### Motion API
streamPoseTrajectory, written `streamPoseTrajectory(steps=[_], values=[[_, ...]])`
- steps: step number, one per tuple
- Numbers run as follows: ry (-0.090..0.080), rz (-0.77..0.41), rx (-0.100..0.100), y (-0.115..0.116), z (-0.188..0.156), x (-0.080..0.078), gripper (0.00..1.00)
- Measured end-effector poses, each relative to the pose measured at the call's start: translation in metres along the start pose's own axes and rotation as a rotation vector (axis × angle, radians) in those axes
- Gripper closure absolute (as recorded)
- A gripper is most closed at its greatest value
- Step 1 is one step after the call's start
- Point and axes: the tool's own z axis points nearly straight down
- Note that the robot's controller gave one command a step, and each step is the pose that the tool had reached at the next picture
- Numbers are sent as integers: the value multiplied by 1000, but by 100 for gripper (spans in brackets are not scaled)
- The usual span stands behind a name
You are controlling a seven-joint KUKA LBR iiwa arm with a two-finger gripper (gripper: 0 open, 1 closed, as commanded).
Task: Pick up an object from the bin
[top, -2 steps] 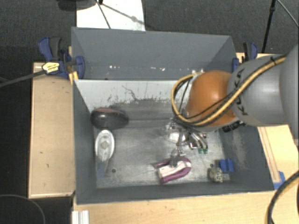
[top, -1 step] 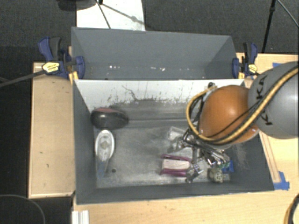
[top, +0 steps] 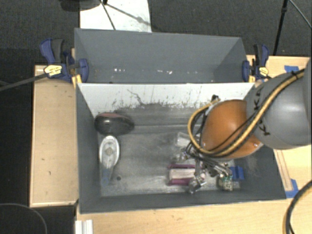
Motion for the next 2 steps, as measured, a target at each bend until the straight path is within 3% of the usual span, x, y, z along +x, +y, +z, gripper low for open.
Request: streamPoseTrajectory(steps=[1,2], values=[[0,4,-1,1,-1,0,100],[12,-110,-3,-9,-146,-14,100]])
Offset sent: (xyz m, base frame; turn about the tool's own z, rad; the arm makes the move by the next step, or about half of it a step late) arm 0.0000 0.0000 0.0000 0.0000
